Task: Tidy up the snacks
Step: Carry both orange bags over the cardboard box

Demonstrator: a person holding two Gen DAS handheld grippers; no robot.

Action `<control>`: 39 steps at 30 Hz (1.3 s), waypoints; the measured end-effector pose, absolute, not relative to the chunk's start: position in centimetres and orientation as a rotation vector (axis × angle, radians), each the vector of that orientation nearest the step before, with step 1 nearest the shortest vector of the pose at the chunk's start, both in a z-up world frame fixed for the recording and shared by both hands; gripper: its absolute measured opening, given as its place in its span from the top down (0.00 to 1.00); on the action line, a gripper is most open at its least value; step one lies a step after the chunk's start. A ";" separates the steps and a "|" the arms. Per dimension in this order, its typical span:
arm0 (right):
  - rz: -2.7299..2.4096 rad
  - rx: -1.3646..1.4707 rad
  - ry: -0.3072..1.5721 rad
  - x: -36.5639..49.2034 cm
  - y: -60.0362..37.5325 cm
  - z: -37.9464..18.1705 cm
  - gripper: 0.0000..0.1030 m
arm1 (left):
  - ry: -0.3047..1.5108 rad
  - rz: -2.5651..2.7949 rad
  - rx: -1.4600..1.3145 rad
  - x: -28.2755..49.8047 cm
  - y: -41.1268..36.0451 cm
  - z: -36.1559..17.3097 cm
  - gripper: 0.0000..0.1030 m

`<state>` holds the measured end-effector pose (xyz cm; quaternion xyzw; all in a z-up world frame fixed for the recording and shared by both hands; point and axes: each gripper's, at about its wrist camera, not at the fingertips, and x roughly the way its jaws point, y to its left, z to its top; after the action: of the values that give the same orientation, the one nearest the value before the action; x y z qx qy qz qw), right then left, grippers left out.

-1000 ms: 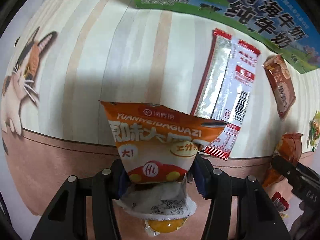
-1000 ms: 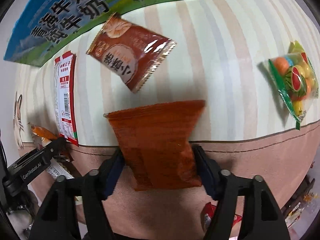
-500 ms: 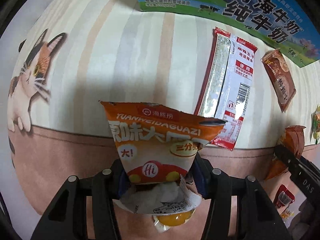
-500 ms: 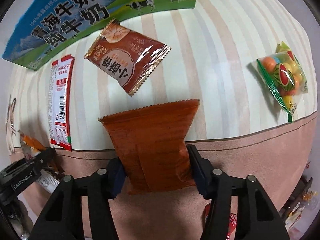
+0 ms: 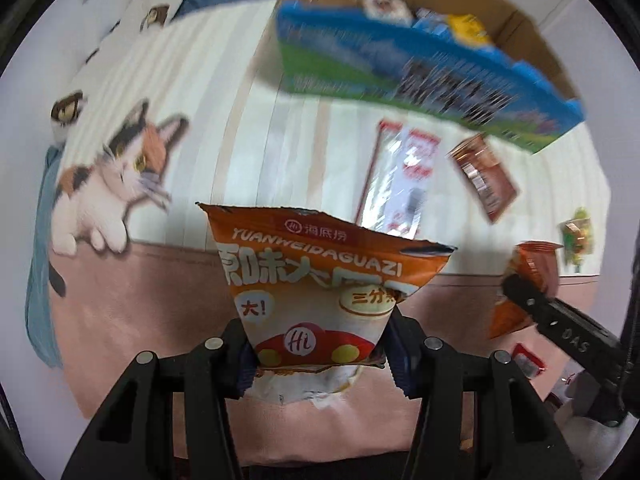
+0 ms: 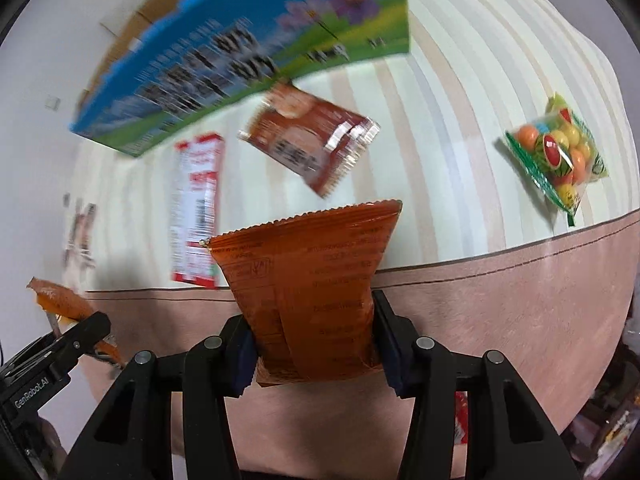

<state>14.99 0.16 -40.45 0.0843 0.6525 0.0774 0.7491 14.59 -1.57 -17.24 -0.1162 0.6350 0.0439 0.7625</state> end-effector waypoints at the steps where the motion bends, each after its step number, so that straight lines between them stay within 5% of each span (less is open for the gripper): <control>1: 0.184 0.192 1.411 15.0 0.3 -39.4 0.49 | 1.365 0.082 -0.255 14.6 -1.3 -16.3 0.51; 17: 0.311 0.225 1.198 20.1 0.5 -25.7 0.49 | 1.176 -0.072 -0.193 20.0 -1.8 -5.7 0.51; 31: 0.310 0.191 1.162 32.5 0.8 -22.4 0.49 | 1.185 -0.075 -0.125 34.1 -1.4 -3.6 0.51; 39: 0.206 0.083 1.283 44.1 2.0 -26.6 0.49 | 1.380 -0.004 -0.081 45.1 1.0 -8.9 0.51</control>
<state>44.09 1.99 -26.56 0.0384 0.5973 0.0958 0.7953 45.12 1.02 -8.89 -0.0375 0.6363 -0.0020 0.7705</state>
